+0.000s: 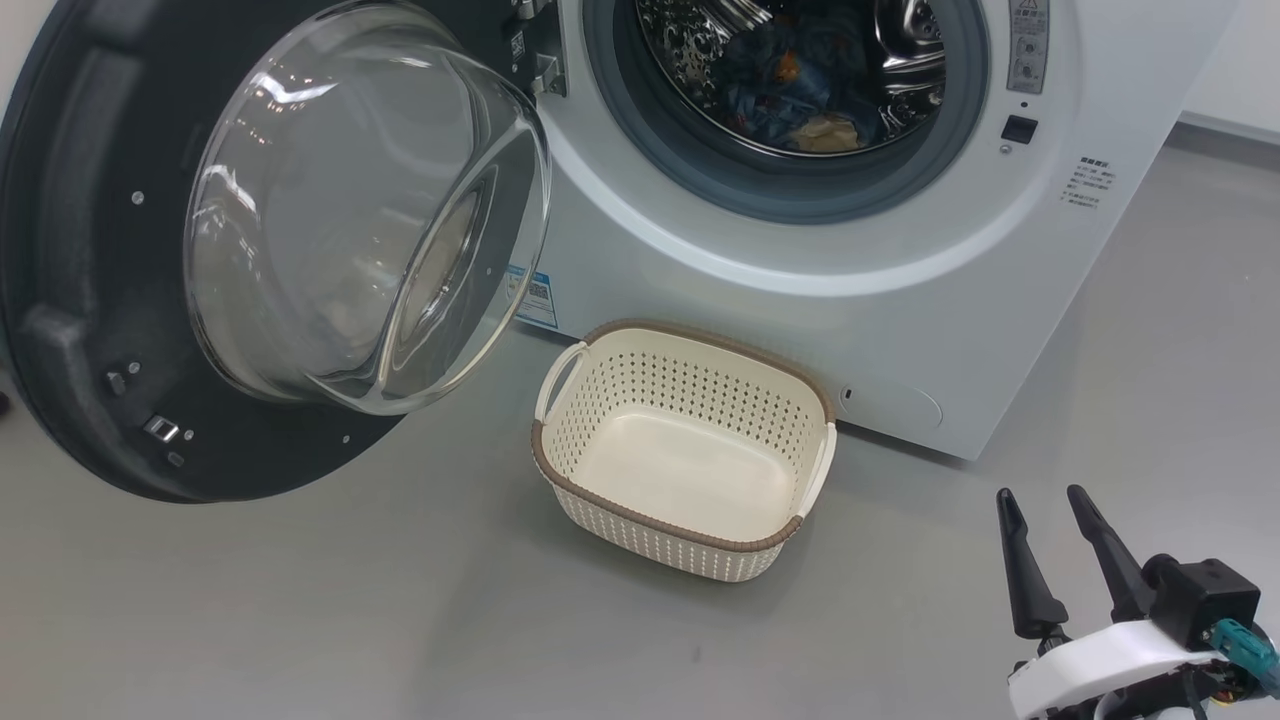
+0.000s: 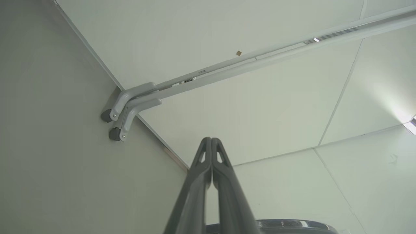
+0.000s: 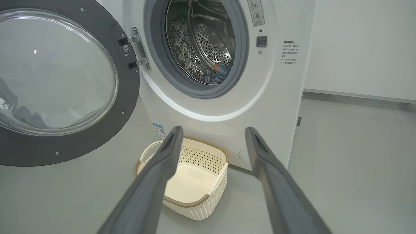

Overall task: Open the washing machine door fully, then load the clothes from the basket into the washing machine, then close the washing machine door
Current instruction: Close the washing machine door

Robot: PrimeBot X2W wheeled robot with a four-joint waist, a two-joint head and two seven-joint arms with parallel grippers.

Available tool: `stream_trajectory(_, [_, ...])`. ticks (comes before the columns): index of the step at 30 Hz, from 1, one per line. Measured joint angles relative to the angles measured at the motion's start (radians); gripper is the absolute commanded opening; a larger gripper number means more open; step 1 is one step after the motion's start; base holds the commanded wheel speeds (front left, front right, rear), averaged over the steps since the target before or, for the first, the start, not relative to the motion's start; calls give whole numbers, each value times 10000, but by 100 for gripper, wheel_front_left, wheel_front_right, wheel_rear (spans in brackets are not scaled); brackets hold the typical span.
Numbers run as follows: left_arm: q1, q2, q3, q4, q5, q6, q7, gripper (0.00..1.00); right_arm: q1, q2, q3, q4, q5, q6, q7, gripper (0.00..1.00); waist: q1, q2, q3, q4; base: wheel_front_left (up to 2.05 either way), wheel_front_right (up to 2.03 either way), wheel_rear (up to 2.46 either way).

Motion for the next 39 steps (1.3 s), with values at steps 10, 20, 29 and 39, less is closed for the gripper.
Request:
stream_trajectory(10, [-1946,1218,740,1126,-1419,240,1037,0,-262,-198,290,2,-56,0,0,100,0,0,292,-178,0,0,0])
stream_trajectory(20, [-2661,1910,968,2286,-1979,449,1824,0,-263,-382,405,73,-56,0,0,100,0,0,425,-455,0,0,0])
stream_trajectory(29, [-2981,2038,819,3127,-2368,272,2631,0,-428,-671,669,153,-56,0,0,100,0,0,532,-754,0,0,0])
stream_trajectory(39, [-2993,2174,479,3772,-2573,-128,3377,0,-428,-911,719,186,-52,0,0,100,0,0,653,-993,0,0,0])
